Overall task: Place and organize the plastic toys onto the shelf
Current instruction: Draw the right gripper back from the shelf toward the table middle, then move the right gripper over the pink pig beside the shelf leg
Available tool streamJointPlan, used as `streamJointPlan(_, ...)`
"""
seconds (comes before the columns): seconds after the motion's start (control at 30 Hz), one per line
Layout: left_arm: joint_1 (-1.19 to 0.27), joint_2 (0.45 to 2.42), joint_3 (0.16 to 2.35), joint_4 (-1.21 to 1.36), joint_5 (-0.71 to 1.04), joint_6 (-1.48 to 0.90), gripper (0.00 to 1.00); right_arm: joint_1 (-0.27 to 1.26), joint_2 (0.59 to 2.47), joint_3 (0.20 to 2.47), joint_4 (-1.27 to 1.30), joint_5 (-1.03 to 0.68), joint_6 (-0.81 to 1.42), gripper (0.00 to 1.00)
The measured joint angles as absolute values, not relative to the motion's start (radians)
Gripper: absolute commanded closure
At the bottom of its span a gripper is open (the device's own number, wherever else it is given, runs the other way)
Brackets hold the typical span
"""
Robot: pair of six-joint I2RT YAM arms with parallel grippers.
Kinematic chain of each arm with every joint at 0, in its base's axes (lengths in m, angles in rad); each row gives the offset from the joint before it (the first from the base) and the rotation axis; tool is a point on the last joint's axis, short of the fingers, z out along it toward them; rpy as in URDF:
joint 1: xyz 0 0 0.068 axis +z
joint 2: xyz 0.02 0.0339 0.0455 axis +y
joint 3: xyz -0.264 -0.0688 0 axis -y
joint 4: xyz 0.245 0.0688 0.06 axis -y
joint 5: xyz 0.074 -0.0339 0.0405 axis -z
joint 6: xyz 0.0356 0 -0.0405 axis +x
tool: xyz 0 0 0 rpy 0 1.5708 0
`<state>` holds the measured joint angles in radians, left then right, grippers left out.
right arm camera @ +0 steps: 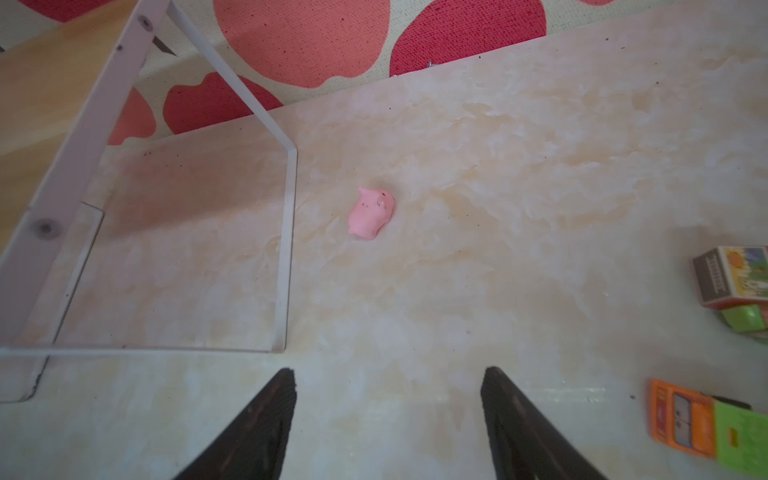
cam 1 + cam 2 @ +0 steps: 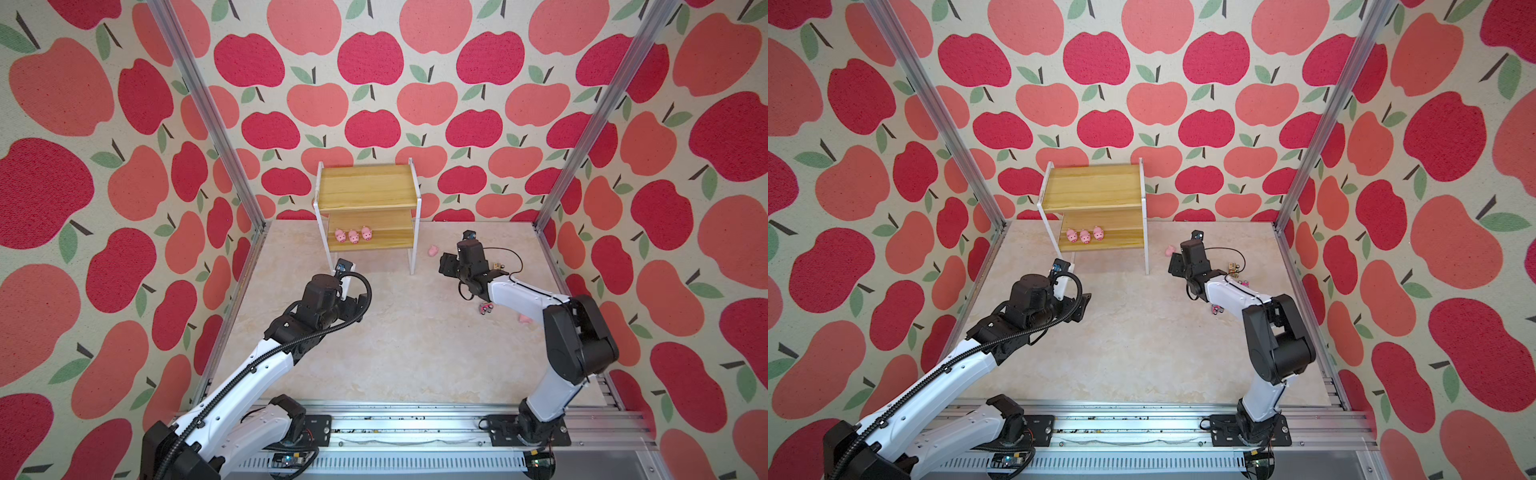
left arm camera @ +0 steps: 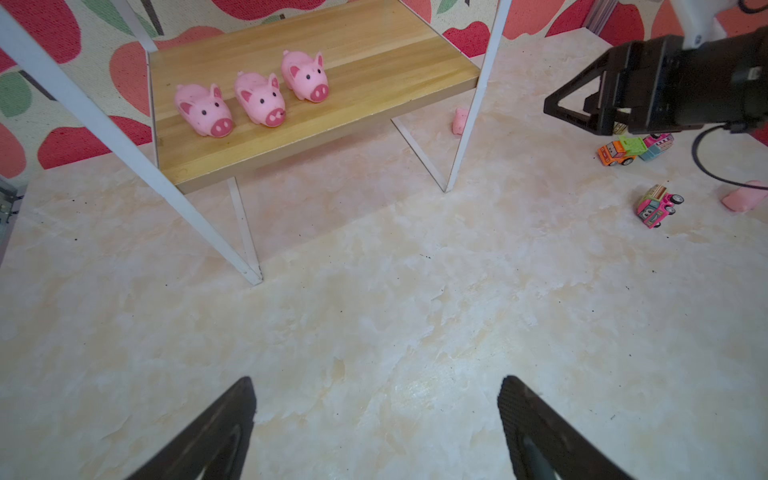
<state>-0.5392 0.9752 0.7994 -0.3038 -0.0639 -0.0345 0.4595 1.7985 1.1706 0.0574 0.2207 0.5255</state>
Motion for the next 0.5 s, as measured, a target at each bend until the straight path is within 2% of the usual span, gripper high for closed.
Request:
streamJointPlan(0.2, -0.539, 0.968, 0.799, -0.304, -0.065, -0.028, 0.06, 0.441, 2.049, 1.495, -0.080, 0.200, 0.607, 0.26)
streamJointPlan(0.5, -0.539, 0.967, 0.799, -0.304, -0.064, -0.027, 0.07, 0.441, 2.275, 1.767, -0.231, 0.244, 0.740, 0.26)
